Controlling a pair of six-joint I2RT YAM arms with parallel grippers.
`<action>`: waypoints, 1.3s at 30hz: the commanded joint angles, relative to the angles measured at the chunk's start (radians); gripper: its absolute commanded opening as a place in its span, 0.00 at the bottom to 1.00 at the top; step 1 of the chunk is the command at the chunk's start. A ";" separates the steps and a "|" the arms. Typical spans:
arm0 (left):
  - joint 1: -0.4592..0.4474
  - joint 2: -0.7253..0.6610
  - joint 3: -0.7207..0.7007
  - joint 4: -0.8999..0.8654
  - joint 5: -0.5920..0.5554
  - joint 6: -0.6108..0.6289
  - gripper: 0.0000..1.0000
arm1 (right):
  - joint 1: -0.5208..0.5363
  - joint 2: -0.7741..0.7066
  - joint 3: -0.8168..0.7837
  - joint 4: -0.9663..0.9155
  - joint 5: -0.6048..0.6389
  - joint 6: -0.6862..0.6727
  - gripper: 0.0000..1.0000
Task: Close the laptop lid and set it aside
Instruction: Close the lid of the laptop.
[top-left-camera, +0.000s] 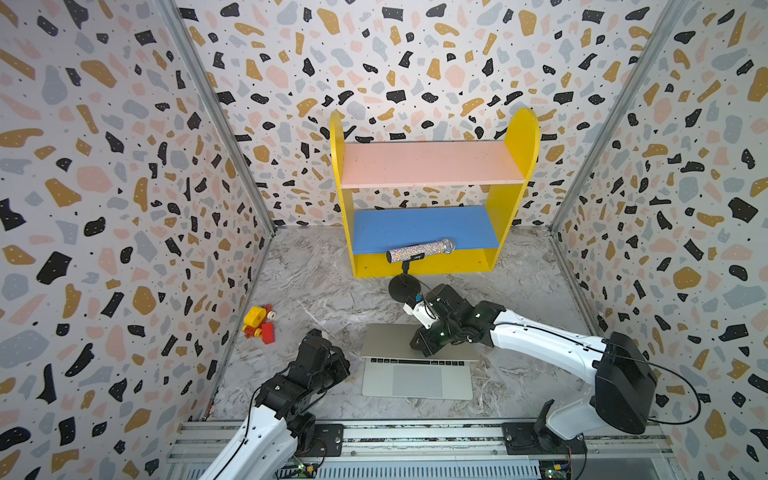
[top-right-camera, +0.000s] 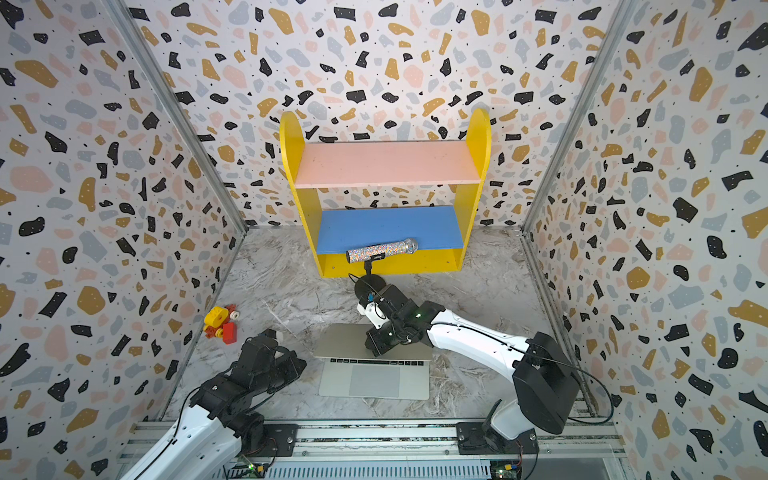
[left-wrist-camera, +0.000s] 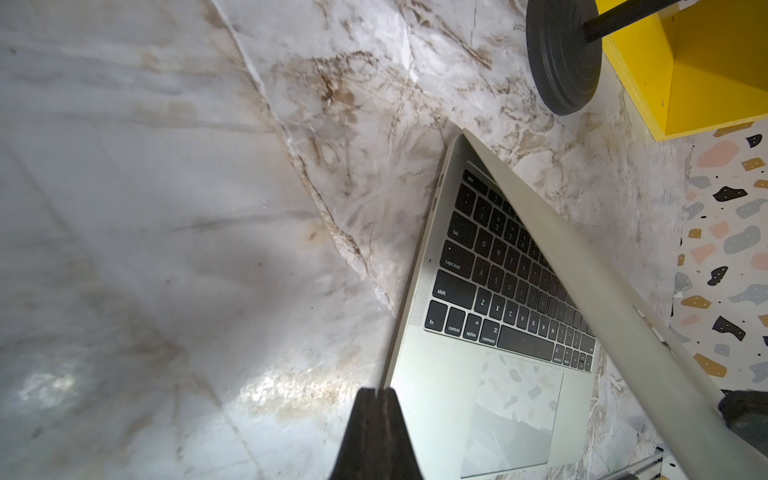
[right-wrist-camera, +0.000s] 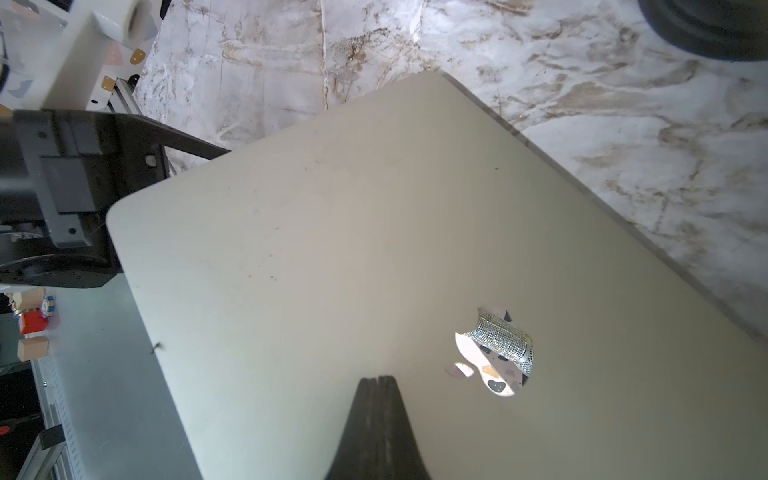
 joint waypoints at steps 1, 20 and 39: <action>-0.002 -0.007 0.030 -0.006 -0.016 0.020 0.04 | 0.022 0.012 -0.022 -0.044 -0.017 0.007 0.00; -0.003 -0.007 0.032 -0.005 -0.017 0.019 0.04 | 0.046 0.042 -0.059 -0.015 -0.020 0.021 0.00; -0.001 0.017 0.045 0.011 -0.013 0.022 0.05 | 0.060 0.090 -0.102 0.024 -0.029 0.031 0.00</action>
